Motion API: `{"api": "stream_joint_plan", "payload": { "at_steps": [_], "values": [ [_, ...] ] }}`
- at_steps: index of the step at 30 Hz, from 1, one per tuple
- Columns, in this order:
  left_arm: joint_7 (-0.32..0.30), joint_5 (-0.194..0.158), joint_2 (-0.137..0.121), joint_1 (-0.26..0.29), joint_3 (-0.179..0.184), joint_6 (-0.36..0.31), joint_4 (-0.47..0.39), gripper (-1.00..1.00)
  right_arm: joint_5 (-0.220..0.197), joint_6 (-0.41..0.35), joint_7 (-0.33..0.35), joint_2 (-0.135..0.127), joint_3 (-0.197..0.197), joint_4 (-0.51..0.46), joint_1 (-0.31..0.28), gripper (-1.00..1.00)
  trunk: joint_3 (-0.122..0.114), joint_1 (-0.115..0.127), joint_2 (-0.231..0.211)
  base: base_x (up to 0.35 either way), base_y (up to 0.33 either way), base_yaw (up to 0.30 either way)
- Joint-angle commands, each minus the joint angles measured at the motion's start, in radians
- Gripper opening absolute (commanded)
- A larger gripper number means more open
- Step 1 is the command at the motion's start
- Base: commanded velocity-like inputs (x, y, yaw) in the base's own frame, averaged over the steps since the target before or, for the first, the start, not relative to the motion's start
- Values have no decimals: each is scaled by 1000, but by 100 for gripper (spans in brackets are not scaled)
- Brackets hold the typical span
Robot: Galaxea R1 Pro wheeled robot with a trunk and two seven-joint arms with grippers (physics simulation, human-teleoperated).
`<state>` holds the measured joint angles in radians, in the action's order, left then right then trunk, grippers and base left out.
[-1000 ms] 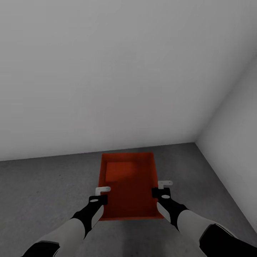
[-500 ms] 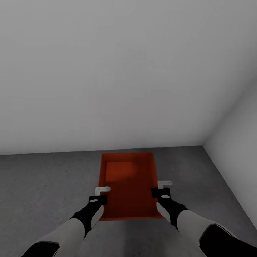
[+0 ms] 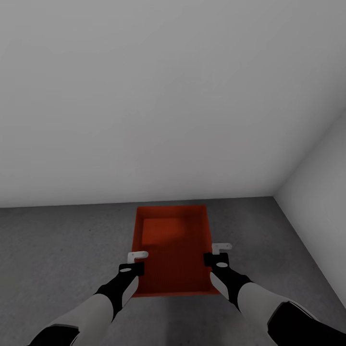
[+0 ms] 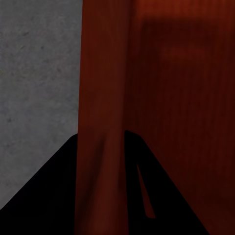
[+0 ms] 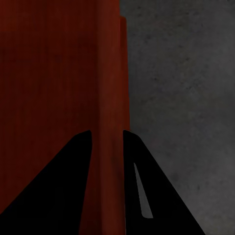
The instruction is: Move the two storage containers from the living room to the garage. In the garage, place one container on the floor and stack the other container on top of it (either order is fine).
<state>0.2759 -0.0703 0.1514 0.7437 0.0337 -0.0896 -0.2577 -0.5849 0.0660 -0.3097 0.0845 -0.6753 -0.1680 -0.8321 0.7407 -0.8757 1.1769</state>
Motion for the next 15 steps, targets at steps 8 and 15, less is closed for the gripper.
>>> {"api": "stream_joint_plan", "payload": {
  "at_steps": [8, 15],
  "values": [
    [51, 14, -1, 0, -12, -7, -5, -100, -13, 8, -8, -12, 14, 65, -1, -100, 1, 0, 0, 0, 0, 0],
    [51, 14, -1, 0, -12, -7, -5, -100, -13, 8, -8, -12, 14, 65, -1, -100, 1, 0, 0, 0, 0, 0]
  ]
}}
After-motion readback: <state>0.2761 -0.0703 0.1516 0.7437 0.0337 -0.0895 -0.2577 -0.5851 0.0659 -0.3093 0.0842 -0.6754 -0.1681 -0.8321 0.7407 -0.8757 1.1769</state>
